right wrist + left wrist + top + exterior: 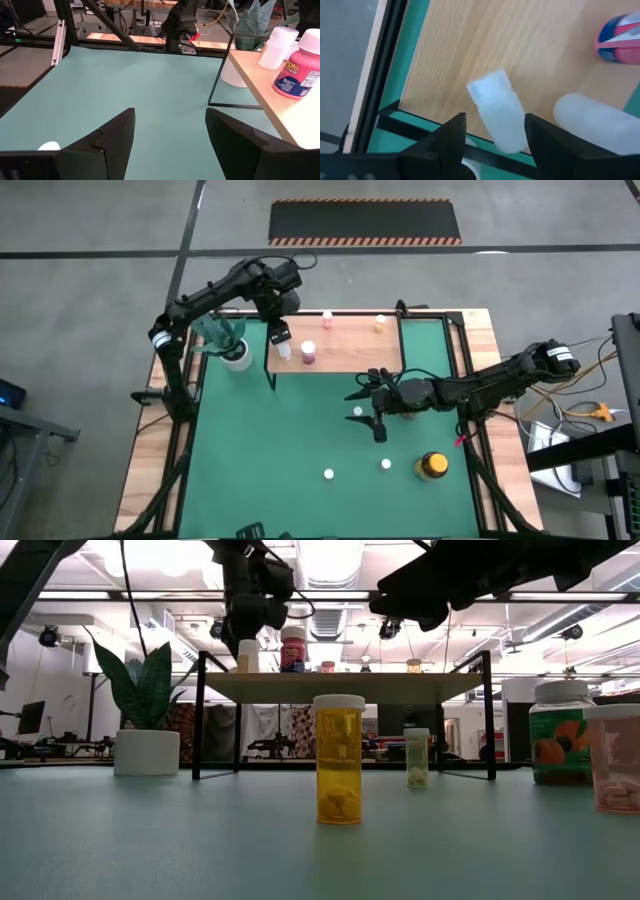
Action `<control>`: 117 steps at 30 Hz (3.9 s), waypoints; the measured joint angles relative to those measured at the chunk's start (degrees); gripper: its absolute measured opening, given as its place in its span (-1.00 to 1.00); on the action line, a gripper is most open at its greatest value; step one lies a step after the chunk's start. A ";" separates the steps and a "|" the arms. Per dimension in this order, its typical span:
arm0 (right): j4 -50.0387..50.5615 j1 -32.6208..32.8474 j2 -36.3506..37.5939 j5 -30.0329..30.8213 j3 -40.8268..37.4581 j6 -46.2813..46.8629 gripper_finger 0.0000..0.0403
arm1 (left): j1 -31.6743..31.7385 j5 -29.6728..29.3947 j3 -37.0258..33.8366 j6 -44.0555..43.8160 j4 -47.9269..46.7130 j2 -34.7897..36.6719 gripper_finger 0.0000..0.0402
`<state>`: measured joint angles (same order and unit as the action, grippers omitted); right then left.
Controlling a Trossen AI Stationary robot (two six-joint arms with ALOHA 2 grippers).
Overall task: Pick and place medicine bottles onto shelf by color
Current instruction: Put the white pill bottle on the shelf
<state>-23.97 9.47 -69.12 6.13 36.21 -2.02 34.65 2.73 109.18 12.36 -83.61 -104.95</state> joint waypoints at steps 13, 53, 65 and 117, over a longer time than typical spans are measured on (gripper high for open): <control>-0.35 0.00 0.01 0.00 0.00 -0.09 0.16 | -0.17 -0.01 -5.72 0.14 6.70 0.02 -0.18; -26.12 -0.04 0.04 3.13 0.02 -9.14 0.16 | -34.76 -1.81 -48.42 2.60 90.17 37.62 -0.39; -28.10 0.04 -0.39 -0.68 0.11 -6.56 0.16 | -39.27 -3.70 -61.54 -3.01 127.29 29.30 -0.39; -21.50 0.02 -7.02 0.39 3.91 -8.11 -0.30 | -40.09 -3.00 -60.84 -6.03 119.26 24.73 0.13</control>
<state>-45.47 9.50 -76.14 6.52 40.12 -10.13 -5.43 -0.27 48.34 6.33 35.65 -80.22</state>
